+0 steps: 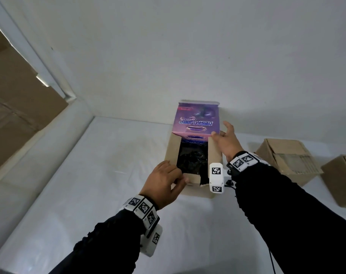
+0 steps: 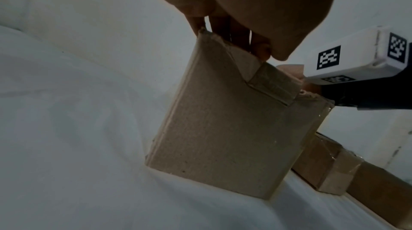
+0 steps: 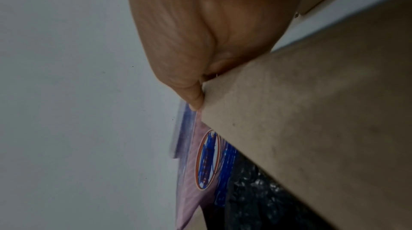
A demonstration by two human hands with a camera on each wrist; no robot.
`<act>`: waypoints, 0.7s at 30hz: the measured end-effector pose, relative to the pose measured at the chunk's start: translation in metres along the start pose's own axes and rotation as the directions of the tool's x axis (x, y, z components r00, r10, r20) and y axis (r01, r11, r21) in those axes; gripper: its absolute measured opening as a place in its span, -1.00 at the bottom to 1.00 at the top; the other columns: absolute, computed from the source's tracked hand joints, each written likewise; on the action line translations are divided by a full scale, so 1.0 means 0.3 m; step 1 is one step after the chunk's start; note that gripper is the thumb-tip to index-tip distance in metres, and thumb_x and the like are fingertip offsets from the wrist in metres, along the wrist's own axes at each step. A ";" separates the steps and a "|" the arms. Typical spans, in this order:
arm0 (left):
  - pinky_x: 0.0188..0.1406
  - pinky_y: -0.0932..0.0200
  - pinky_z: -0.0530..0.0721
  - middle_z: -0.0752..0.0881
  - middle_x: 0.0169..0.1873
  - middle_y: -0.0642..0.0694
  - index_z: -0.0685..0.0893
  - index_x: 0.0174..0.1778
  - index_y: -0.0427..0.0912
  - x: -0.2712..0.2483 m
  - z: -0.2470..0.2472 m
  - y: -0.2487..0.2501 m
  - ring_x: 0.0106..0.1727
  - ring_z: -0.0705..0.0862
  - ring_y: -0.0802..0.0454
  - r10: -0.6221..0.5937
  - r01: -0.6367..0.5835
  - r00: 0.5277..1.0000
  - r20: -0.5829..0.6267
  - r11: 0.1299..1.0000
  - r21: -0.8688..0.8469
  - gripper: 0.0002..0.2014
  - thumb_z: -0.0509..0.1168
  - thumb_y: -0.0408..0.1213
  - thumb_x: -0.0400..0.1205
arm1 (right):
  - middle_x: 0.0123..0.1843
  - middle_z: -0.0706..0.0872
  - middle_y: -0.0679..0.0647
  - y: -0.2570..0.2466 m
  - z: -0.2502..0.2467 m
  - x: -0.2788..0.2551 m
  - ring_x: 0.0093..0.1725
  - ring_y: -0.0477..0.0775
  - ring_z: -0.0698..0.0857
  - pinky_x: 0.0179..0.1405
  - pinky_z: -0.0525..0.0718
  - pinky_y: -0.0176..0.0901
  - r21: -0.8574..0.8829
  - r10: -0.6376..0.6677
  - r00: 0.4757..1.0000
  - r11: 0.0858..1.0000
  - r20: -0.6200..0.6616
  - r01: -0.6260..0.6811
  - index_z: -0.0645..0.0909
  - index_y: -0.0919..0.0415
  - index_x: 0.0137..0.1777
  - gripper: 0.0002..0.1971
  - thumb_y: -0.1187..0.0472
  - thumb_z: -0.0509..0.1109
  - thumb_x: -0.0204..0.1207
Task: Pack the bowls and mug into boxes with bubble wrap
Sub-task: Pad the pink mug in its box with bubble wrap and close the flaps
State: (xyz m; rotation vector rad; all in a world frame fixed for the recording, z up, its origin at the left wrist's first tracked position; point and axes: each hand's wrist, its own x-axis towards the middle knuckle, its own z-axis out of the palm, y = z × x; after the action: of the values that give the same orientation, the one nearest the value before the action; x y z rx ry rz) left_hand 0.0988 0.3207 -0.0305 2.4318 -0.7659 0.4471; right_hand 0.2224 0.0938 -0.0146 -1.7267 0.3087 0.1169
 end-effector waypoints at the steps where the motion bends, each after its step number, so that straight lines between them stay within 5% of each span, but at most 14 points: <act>1: 0.02 0.30 0.36 0.58 -0.41 0.06 0.60 -0.26 -0.15 -0.002 -0.002 0.004 -0.30 0.48 0.02 -0.015 0.015 1.000 0.007 1.000 -0.015 -0.82 0.36 -0.17 0.61 | 0.17 0.73 0.12 0.003 0.000 -0.004 0.14 0.12 0.72 0.29 0.61 0.06 0.009 -0.006 1.000 1.000 -0.012 0.006 0.17 0.08 0.63 -0.41 0.24 0.31 0.66; 5: 0.22 0.25 0.45 0.67 -0.29 0.18 0.58 0.33 -0.05 -0.020 -0.012 0.022 -0.13 0.59 0.15 -0.082 0.086 0.994 0.077 0.995 -0.052 -0.55 0.36 0.06 0.57 | 0.18 0.76 0.15 0.017 -0.016 -0.033 0.12 0.16 0.71 0.23 0.61 0.00 -0.094 -0.143 0.987 0.986 -0.071 0.136 0.59 0.15 0.27 -0.74 0.34 0.28 0.63; 10: 0.06 0.10 0.54 0.70 -0.22 0.18 0.72 -0.05 0.07 -0.054 -0.013 0.046 -0.13 0.63 0.10 0.033 -0.034 0.996 0.078 0.999 0.010 -0.82 0.33 0.06 0.59 | 0.03 0.78 0.15 0.019 -0.058 -0.106 0.07 0.19 0.72 0.17 0.65 0.07 -0.207 -0.312 0.940 0.937 -0.136 0.281 0.74 0.09 0.02 -0.76 0.33 0.26 0.56; 12: 0.04 0.14 0.52 0.70 -0.19 0.16 0.73 -0.10 0.05 -0.080 -0.007 0.051 -0.09 0.62 0.07 0.078 -0.080 0.996 0.051 0.996 0.036 -0.83 0.33 0.04 0.60 | 0.05 0.75 0.15 0.023 -0.060 -0.174 0.08 0.13 0.69 0.14 0.66 0.01 -0.106 -0.296 0.950 0.953 -0.097 0.285 0.75 0.00 -0.05 -0.69 0.34 0.21 0.48; 14: 0.06 0.14 0.50 0.71 -0.15 0.14 0.74 -0.08 0.04 -0.107 -0.006 0.054 -0.03 0.62 0.05 0.101 -0.102 0.995 0.020 0.993 0.059 -0.84 0.34 0.01 0.60 | 0.02 0.73 0.03 0.025 -0.058 -0.261 -0.04 -0.03 0.64 -0.08 0.58 -0.23 0.033 -0.264 0.962 0.963 -0.063 0.267 0.74 0.04 0.03 -0.65 0.33 0.12 0.58; 16: 0.09 0.14 0.47 0.70 -0.10 0.14 0.74 -0.06 0.05 -0.130 -0.007 0.050 0.04 0.62 0.04 0.102 -0.101 0.995 -0.003 0.992 0.077 -0.85 0.33 -0.01 0.60 | -0.08 0.71 -0.04 0.043 -0.059 -0.334 -0.20 -0.08 0.58 -0.25 0.46 -0.24 0.086 -0.261 0.964 0.961 -0.047 0.264 0.72 0.08 0.16 -0.61 0.28 0.04 0.67; 21: 0.08 0.07 0.51 0.68 -0.04 0.16 0.72 -0.06 0.04 -0.165 -0.022 0.045 0.12 0.62 0.11 0.057 -0.056 0.998 -0.018 0.997 0.054 -0.93 0.37 -0.11 0.59 | -0.25 0.62 -0.12 0.114 -0.075 -0.453 -0.28 -0.10 0.50 -0.22 0.50 -0.19 0.107 -0.312 0.949 0.943 -0.030 0.314 0.74 0.09 0.15 -0.80 0.25 0.33 0.63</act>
State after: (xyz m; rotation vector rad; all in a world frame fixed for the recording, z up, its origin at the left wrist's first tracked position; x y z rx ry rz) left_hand 0.0510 0.3363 -0.0423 2.4562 -0.8255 0.5185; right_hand 0.0809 0.0854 -0.0092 -1.6451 0.0451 -0.1420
